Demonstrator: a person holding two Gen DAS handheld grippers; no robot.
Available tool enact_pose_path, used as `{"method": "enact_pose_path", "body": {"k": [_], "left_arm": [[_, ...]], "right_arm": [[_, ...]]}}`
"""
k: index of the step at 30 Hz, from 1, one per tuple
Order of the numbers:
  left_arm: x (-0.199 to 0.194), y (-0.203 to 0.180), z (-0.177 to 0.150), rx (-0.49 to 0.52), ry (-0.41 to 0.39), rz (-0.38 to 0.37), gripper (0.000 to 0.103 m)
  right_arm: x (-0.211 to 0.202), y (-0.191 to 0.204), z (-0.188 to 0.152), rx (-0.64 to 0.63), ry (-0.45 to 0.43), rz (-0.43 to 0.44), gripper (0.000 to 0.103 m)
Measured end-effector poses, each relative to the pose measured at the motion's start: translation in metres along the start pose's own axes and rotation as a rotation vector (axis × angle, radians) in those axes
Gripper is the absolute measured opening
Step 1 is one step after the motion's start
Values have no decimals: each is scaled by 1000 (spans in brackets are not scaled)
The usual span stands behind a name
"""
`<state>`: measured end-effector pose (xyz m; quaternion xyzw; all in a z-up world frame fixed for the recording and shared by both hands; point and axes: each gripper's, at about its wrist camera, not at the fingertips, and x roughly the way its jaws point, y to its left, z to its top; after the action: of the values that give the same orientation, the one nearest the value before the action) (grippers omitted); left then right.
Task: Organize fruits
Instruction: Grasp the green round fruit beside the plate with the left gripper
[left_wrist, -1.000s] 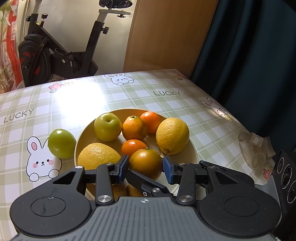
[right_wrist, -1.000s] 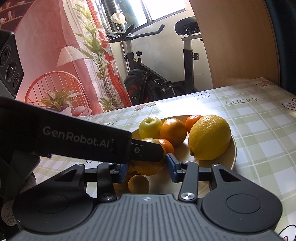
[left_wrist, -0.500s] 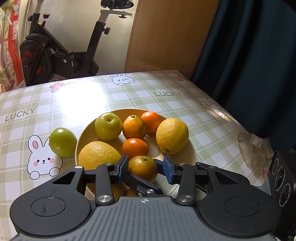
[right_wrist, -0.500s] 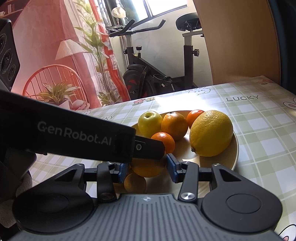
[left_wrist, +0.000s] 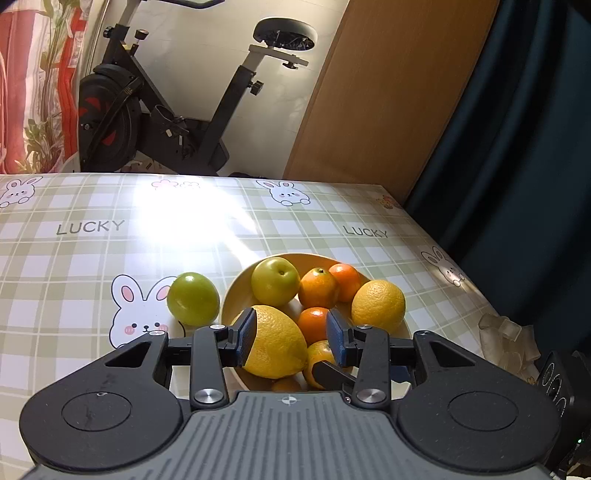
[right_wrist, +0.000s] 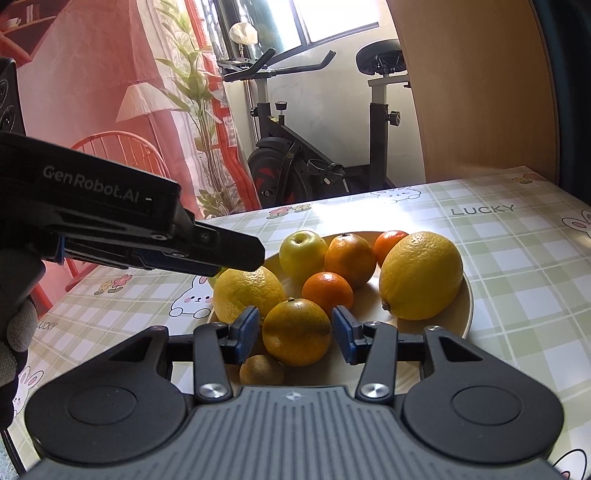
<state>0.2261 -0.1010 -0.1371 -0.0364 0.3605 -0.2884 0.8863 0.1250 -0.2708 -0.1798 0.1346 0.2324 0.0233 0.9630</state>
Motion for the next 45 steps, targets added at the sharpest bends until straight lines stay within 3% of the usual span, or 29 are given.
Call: {"method": "enact_pose_path", "body": {"k": [9,18,23,32,39,41,45], "left_arm": [[-33,67,9,-106,-58,70,43],[-48,91,35,-122,-139,66,44],[-44,104,33,-164,-151,64,44],[-33,123,24,-211,-129,45,44],[-22,136,19,-249,-110,26,45],[-19,138,15,-250,-101,21,51],[-10,144,5,-259,-72,8,51]], "right_arm": [[-10,4,4,-51,-10,-5,48],[1,25,42,-127,-7,36,48],[36,50,62,-205,73,72,48],[106,78,67,-312,235,16,48],[136,88,66,-313,319,-26,48],[142,91,65,-311,349,-35,51],[134,95,64,-310,339,-6,52]]}}
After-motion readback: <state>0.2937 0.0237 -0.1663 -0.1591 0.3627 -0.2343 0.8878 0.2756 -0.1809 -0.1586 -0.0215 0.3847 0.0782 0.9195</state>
